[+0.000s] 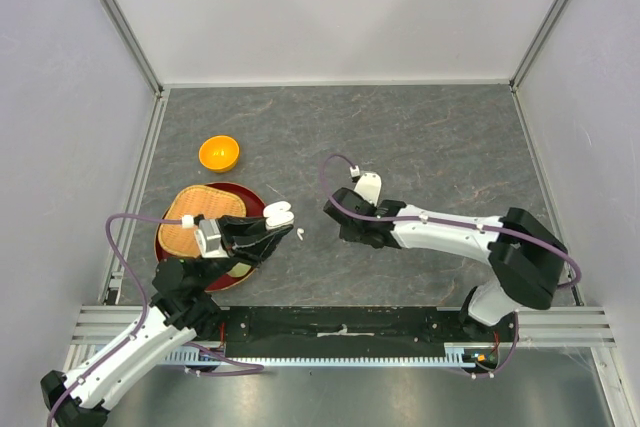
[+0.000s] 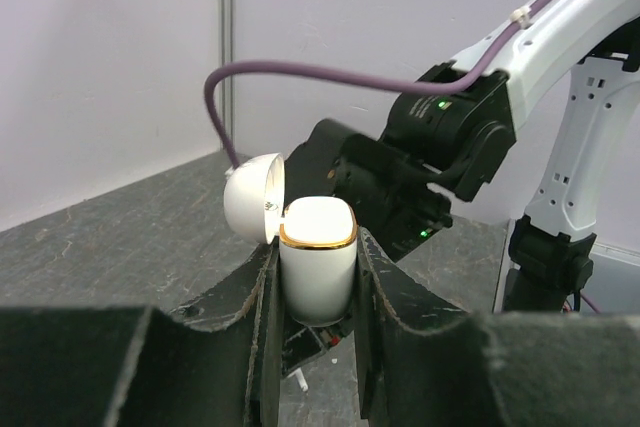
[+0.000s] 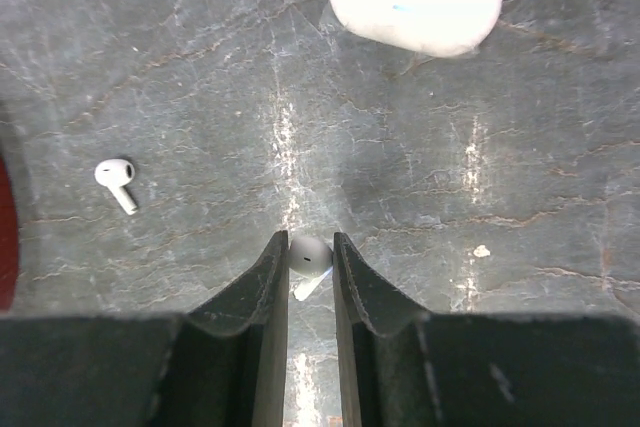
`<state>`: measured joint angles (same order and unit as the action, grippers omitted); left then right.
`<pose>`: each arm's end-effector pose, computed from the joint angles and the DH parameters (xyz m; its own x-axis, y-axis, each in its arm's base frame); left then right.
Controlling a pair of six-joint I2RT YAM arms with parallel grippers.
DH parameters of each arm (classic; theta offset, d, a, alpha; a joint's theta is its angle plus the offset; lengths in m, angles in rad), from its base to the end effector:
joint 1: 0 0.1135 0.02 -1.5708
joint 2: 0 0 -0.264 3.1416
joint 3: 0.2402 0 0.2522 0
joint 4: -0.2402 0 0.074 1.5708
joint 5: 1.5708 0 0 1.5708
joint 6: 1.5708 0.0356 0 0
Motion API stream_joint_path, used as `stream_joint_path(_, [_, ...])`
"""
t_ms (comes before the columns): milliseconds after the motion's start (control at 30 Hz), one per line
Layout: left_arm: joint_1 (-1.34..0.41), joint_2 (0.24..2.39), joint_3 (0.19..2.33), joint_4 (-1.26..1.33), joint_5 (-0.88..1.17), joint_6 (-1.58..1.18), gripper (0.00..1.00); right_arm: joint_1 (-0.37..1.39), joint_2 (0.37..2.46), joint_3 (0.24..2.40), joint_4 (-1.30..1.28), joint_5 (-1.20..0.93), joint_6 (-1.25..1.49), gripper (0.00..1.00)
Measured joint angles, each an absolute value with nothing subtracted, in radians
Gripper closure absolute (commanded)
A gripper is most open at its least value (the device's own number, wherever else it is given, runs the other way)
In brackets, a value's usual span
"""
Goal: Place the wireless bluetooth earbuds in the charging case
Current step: Pick up the earbud from the center of the board.
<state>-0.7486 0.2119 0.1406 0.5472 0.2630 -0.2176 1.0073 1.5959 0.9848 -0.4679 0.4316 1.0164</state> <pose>0.0720 -0.0795 0.2611 0.1493 -0.4232 -0.8936 0.8795 0.4699 -0.0756 0.1792 0.2557 0.1923 -0.8110 0.1622 -0.5621 0.0516 0.9769 0.2074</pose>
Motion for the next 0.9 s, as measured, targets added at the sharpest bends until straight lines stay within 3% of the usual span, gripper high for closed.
stream_joint_path(367, [-0.749, 0.258, 0.141, 0.556, 0.263, -0.218, 0.98, 1.036, 1.326, 0.859, -0.37, 0.561, 0.991, 1.0])
stream_joint_path(900, [-0.749, 0.35, 0.141, 0.586, 0.267, -0.219, 0.98, 1.141, 1.058, 0.842, -0.228, 0.736, 0.8, 1.0])
